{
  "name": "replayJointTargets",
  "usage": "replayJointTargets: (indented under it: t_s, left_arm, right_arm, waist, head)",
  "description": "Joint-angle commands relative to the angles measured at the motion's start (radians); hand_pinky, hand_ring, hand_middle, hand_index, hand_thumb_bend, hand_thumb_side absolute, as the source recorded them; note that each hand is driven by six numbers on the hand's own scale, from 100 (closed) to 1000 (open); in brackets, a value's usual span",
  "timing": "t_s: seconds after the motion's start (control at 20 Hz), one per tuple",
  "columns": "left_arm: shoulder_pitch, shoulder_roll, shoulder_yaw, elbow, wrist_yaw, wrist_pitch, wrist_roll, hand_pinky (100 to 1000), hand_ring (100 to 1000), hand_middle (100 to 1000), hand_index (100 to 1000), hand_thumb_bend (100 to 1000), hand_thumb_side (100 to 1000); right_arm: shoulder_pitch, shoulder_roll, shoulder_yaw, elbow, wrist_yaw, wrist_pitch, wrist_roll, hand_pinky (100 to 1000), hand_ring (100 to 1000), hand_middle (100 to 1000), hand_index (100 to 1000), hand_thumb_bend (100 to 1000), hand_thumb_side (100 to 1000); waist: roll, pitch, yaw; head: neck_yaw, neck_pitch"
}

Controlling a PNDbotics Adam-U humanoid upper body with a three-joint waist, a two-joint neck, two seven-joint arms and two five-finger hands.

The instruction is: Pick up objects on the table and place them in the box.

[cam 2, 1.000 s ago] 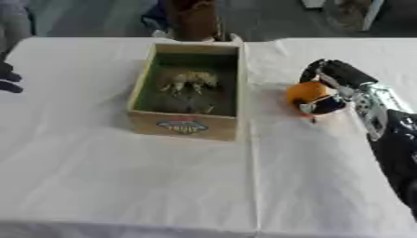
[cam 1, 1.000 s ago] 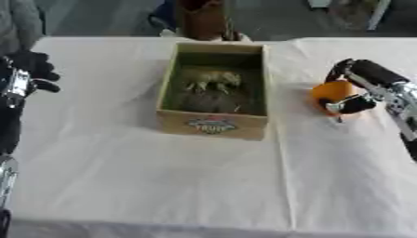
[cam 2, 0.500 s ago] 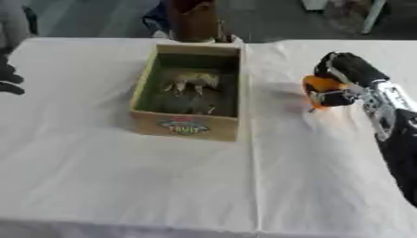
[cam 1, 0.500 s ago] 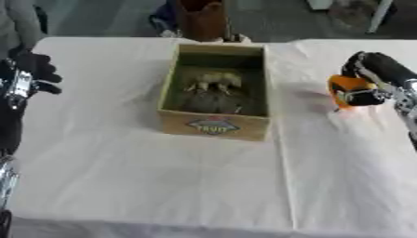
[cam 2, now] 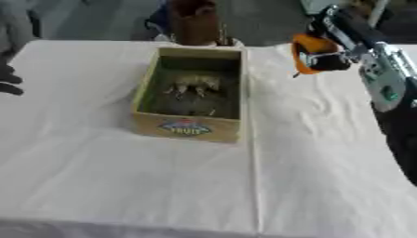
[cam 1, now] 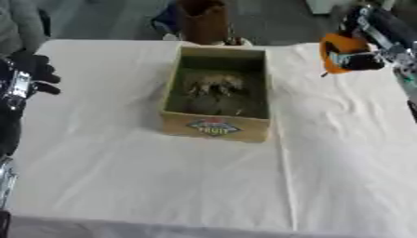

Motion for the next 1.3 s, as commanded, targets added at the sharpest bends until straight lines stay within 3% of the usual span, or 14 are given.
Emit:
replayJointTargets:
  t_s: [0.05, 0.3, 0.6, 0.75, 0.8, 0.85, 0.95, 1.1, 1.3]
  left_arm:
    - [-0.016, 0.005, -0.002, -0.018, 0.009, -0.003, -0.011, 550, 591, 557, 683, 255, 709]
    - [-0.048, -0.012, -0.017, -0.022, 0.024, -0.007, -0.033, 552, 590, 556, 683, 260, 700]
    - [-0.089, -0.038, -0.036, -0.025, 0.042, -0.009, -0.060, 554, 589, 556, 683, 242, 703]
    - [-0.097, -0.045, -0.040, -0.027, 0.048, -0.010, -0.067, 555, 589, 555, 683, 241, 703]
    - [-0.098, -0.047, -0.041, -0.028, 0.049, -0.010, -0.068, 555, 589, 555, 683, 241, 703]
    - [-0.100, -0.048, -0.041, -0.028, 0.050, -0.010, -0.069, 554, 589, 555, 682, 242, 702]
    - [-0.101, -0.050, -0.042, -0.028, 0.051, -0.009, -0.070, 554, 589, 555, 683, 242, 703]
    - [-0.100, -0.051, -0.042, -0.027, 0.051, -0.009, -0.071, 555, 589, 555, 684, 239, 704]
    - [-0.093, -0.049, -0.038, -0.023, 0.049, -0.009, -0.067, 554, 588, 554, 683, 237, 705]
  right_arm:
    - [-0.052, 0.011, 0.003, -0.020, -0.035, 0.006, 0.037, 558, 591, 279, 339, 100, 144]
    - [-0.096, 0.070, -0.008, 0.048, 0.001, 0.013, 0.047, 559, 592, 281, 344, 100, 100]
    - [-0.114, 0.123, -0.035, 0.149, 0.099, 0.024, 0.004, 564, 601, 300, 372, 100, 148]
    - [-0.116, 0.146, -0.045, 0.186, 0.136, 0.031, -0.026, 574, 619, 367, 454, 100, 171]
    - [-0.116, 0.153, -0.044, 0.193, 0.144, 0.030, -0.030, 607, 669, 497, 609, 150, 205]
    - [-0.115, 0.159, -0.041, 0.197, 0.150, 0.025, -0.025, 633, 708, 577, 696, 187, 217]
    - [-0.113, 0.168, -0.029, 0.202, 0.158, 0.004, 0.019, 693, 782, 773, 860, 336, 431]
    - [-0.109, 0.169, -0.025, 0.179, 0.136, -0.021, 0.067, 717, 805, 831, 906, 468, 559]
    - [-0.096, 0.152, -0.017, 0.117, 0.073, -0.031, 0.085, 714, 805, 837, 901, 463, 540]
  waist:
    - [0.000, -0.016, 0.011]
    - [0.003, -0.005, 0.059]
    - [0.005, 0.013, 0.120]
    - [0.005, 0.019, 0.133]
    - [0.006, 0.020, 0.134]
    - [0.006, 0.021, 0.135]
    - [0.006, 0.021, 0.133]
    - [0.006, 0.022, 0.129]
    - [0.006, 0.019, 0.117]
  head:
    - [-0.015, 0.005]
    - [-0.051, -0.005]
    - [-0.098, -0.036]
    - [-0.107, -0.041]
    - [-0.108, -0.041]
    - [-0.108, -0.041]
    - [-0.107, -0.041]
    - [-0.103, -0.043]
    - [-0.094, -0.043]
